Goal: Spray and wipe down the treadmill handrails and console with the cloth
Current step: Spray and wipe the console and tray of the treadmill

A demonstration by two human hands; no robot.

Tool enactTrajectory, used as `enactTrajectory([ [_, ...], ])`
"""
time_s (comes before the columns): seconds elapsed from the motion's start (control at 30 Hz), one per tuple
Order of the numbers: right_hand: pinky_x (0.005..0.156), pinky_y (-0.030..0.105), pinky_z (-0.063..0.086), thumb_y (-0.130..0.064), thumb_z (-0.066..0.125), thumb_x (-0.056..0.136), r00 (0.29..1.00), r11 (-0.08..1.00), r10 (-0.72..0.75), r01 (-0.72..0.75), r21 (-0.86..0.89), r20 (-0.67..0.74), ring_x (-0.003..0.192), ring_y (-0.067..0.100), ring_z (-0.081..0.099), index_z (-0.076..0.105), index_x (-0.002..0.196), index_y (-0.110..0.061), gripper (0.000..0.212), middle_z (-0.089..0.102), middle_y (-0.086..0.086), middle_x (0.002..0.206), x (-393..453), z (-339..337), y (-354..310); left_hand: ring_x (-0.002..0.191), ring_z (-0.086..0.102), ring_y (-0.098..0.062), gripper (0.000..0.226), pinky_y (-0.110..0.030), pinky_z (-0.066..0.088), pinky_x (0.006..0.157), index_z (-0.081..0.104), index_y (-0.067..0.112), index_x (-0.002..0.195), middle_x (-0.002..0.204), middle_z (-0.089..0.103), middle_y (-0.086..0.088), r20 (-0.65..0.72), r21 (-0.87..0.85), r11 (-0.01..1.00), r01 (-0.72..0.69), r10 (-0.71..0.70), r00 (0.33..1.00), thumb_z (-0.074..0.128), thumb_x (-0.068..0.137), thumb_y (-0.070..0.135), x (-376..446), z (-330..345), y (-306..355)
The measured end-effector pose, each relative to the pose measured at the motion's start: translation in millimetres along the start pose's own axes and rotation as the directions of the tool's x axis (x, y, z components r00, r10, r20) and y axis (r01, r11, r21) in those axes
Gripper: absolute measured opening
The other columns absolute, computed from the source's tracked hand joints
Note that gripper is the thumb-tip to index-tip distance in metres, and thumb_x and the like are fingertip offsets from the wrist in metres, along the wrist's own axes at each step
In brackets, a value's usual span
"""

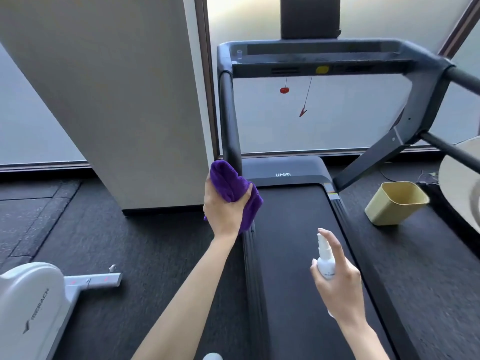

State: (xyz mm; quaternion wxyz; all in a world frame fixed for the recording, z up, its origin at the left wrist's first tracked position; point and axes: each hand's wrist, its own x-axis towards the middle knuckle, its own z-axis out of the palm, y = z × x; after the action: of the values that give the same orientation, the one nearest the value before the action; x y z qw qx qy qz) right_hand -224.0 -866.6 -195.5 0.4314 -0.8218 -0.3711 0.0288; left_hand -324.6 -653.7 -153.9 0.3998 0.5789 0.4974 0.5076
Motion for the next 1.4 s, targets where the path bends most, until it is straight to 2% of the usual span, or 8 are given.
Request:
enactTrajectory([
  [0.13, 0.051, 0.012, 0.041, -0.001, 0.070, 0.079, 1.000, 1.000, 0.018, -0.018, -0.010, -0.009, 0.060, 0.009, 0.053, 0.046, 0.135, -0.042, 0.073, 0.053, -0.013, 0.068, 5.7, -9.2, 12.2, 0.088, 0.050, 0.008, 0.079, 0.007, 0.026, 0.075, 0.050, 0.025, 0.131, 0.106, 0.061, 0.019, -0.098, 0.068, 0.998, -0.012, 0.019, 0.995, 0.087, 0.064, 0.040, 2.0, 6.7, 9.6],
  [0.47, 0.053, 0.022, 0.044, 0.000, 0.071, 0.078, 1.000, 0.999, 0.008, -0.008, -0.035, -0.010, 0.056, 0.011, 0.053, 0.046, 0.135, -0.041, 0.074, 0.056, -0.014, 0.074, 41.4, -5.6, 20.1, 0.108, 0.058, -0.020, 0.074, -0.018, 0.032, 0.084, 0.053, 0.013, 0.123, 0.120, 0.061, 0.000, 0.000, 0.324, 0.932, -0.161, 0.170, 0.985, 0.081, 0.067, 0.053, 57.2, 7.3, 51.6],
  [0.57, 0.055, 0.028, 0.046, 0.000, 0.070, 0.079, 0.999, 0.999, -0.029, 0.028, -0.035, -0.038, 0.060, 0.010, 0.056, 0.046, 0.135, -0.039, 0.073, 0.059, -0.008, 0.078, 67.7, 5.8, 10.1, 0.107, 0.058, -0.029, 0.073, -0.031, 0.039, 0.090, 0.053, 0.009, 0.113, 0.115, 0.062, -0.006, 0.168, 0.410, 0.907, -0.101, 0.033, 0.985, 0.079, 0.066, 0.058, 111.0, 14.1, 71.6],
  [0.73, 0.058, 0.023, 0.043, -0.001, 0.069, 0.081, 0.993, 0.995, -0.103, 0.102, -0.021, -0.064, 0.062, 0.006, 0.055, 0.047, 0.136, -0.035, 0.069, 0.060, -0.008, 0.084, 125.0, 27.4, -21.5, 0.116, 0.054, -0.029, 0.088, -0.038, 0.042, 0.102, 0.044, 0.007, 0.127, 0.126, 0.056, -0.008, 0.331, 0.425, 0.904, 0.044, -0.200, 0.922, 0.083, 0.063, 0.054, 155.3, 27.7, 79.5],
  [0.83, 0.055, 0.022, 0.040, 0.000, 0.069, 0.080, 0.985, 0.988, -0.151, 0.147, -0.041, -0.089, 0.055, 0.014, 0.050, 0.047, 0.135, -0.034, 0.069, 0.057, -0.001, 0.076, 155.8, 38.9, -40.9, 0.118, 0.053, -0.031, 0.092, -0.038, 0.042, 0.101, 0.041, 0.004, 0.129, 0.128, 0.054, -0.011, 0.350, 0.452, 0.892, 0.018, -0.196, 0.916, 0.083, 0.064, 0.054, 165.9, 33.3, 78.5],
  [0.97, 0.052, 0.007, 0.035, -0.003, 0.067, 0.081, 0.982, 0.987, -0.163, 0.163, -0.013, -0.097, 0.057, 0.005, 0.051, 0.045, 0.133, -0.039, 0.067, 0.051, -0.009, 0.072, 186.5, 49.1, -56.8, 0.119, 0.052, -0.033, 0.091, -0.041, 0.043, 0.101, 0.040, 0.003, 0.127, 0.129, 0.053, -0.012, 0.353, 0.478, 0.878, 0.009, -0.201, 0.914, 0.082, 0.065, 0.053, 177.9, 40.6, 82.1],
  [1.23, 0.056, 0.024, 0.038, -0.002, 0.068, 0.081, 0.978, 0.979, -0.202, 0.204, 0.030, -0.049, 0.055, 0.007, 0.045, 0.044, 0.134, -0.039, 0.068, 0.045, -0.015, 0.068, 242.2, 66.9, -58.8, 0.120, 0.052, -0.032, 0.090, -0.038, 0.041, 0.098, 0.040, 0.001, 0.128, 0.131, 0.052, -0.013, 0.310, 0.565, 0.825, -0.015, -0.195, 0.931, 0.082, 0.066, 0.052, 215.8, 68.1, 87.4],
  [1.4, 0.058, 0.025, 0.042, -0.002, 0.068, 0.081, 0.963, 0.954, -0.267, 0.262, 0.148, 0.017, 0.059, 0.008, 0.048, 0.042, 0.135, -0.042, 0.071, 0.049, -0.014, 0.071, 298.3, 83.5, -51.3, 0.116, 0.054, -0.035, 0.080, -0.036, 0.041, 0.088, 0.034, 0.009, 0.107, 0.125, 0.054, -0.012, 0.264, 0.672, 0.738, -0.069, -0.152, 0.953, 0.081, 0.064, 0.057, 233.4, 82.5, 80.8],
])
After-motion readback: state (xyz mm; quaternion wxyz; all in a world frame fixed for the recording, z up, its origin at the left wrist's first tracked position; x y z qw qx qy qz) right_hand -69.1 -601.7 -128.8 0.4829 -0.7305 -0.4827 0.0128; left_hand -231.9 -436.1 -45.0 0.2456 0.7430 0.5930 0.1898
